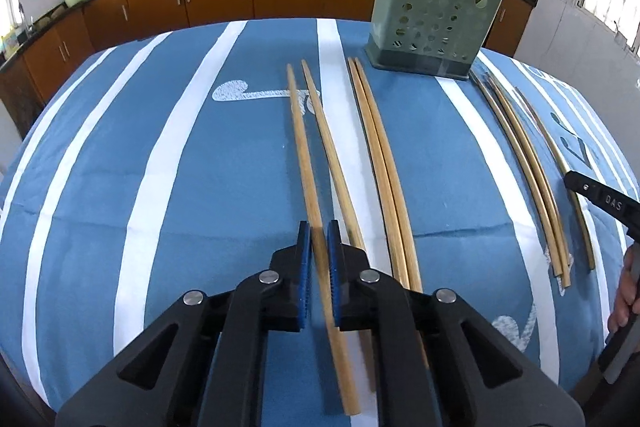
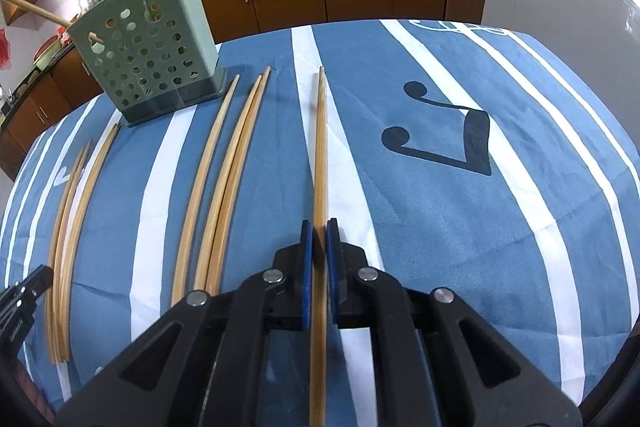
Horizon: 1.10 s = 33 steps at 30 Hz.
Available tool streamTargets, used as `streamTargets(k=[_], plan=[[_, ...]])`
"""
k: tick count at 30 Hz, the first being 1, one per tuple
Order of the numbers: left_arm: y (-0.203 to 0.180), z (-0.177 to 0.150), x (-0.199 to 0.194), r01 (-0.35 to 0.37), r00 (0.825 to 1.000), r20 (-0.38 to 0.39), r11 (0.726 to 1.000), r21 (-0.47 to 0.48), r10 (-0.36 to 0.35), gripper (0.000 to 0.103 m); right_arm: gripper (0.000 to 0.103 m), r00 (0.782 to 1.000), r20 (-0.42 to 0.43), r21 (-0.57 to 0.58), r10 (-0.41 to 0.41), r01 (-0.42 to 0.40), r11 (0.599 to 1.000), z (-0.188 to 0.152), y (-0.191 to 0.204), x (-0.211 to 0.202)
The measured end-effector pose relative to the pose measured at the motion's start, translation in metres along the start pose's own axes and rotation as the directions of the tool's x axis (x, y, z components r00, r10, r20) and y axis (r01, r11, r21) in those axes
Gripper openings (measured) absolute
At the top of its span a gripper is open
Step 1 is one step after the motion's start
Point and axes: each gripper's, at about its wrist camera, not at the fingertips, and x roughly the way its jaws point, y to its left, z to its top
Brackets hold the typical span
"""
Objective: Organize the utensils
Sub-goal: 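Close the left tool on a chopstick while the right tool grasps another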
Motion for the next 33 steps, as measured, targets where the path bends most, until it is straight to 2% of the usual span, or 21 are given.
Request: streamTargets(k=[9,14,20,33], plan=[[0.027,0.032,0.021,-0.053,0.999,-0.015,0.998,-0.036,0.052,0.008,0.008,1.0,0.003,-0.034,0.002,-0.002,0.999,0.009,0.003,0.006],[0.04,0.046,0.031,-0.046,0.999,-0.001,0.998,-0.043,0.046,0.008,0.008,1.0,0.015,-0.044,-0.012,0.013,0.999,0.022,0.004,0.016],[0.045,0.043,0.03,-0.01,0.999,0.033,1.0,-0.029,0.011,0.008,0.008,0.999,0.039,-0.041,-0.018,0.02,0.999,0.029,0.001,0.023],[0.048,0.044,0.031,0.01,0.999,0.034,0.999,-0.048,-0.008,0.009,0.009,0.999,0.048,-0.047,-0.021,0.023,0.999,0.028,0.002,0.024]])
